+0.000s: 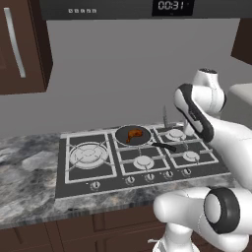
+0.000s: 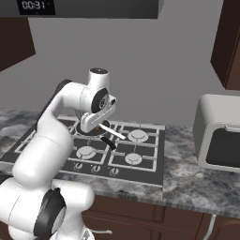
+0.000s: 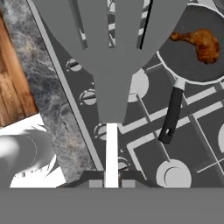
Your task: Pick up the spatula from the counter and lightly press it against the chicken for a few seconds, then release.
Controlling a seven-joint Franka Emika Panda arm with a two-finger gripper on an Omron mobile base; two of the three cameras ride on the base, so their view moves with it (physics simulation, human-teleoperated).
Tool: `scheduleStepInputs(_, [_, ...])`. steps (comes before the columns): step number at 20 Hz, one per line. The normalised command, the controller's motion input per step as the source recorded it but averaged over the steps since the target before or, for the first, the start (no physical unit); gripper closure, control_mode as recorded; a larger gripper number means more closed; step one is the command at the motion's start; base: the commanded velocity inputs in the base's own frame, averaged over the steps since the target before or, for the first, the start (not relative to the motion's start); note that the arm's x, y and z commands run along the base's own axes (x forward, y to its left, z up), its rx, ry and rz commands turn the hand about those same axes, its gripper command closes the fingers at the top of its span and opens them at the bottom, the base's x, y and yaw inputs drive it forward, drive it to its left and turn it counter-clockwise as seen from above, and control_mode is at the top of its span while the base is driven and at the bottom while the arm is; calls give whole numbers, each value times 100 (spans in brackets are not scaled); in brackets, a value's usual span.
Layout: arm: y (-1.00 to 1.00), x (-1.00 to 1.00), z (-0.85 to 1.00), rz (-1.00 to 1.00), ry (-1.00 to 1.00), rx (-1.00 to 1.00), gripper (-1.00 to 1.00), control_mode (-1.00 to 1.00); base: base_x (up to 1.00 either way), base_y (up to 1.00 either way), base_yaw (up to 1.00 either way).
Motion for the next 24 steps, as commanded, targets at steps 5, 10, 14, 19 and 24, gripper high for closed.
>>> scheduleStepInputs(5, [-6, 18, 22, 8, 0, -1, 100, -100, 0, 0, 0])
scheduleStepInputs(10, [-1, 9, 22, 2, 0, -12, 100, -100, 0, 0, 0])
scheduleStepInputs(14, [0, 6, 3, 0, 1, -18, 100, -100, 0, 0, 0])
scheduleStepInputs(19, [0, 11, 0, 0, 5, -22, 100, -100, 0, 0, 0])
scheduleStepInputs(24, [0, 10, 1, 5, 3, -21, 100, -100, 0, 0, 0])
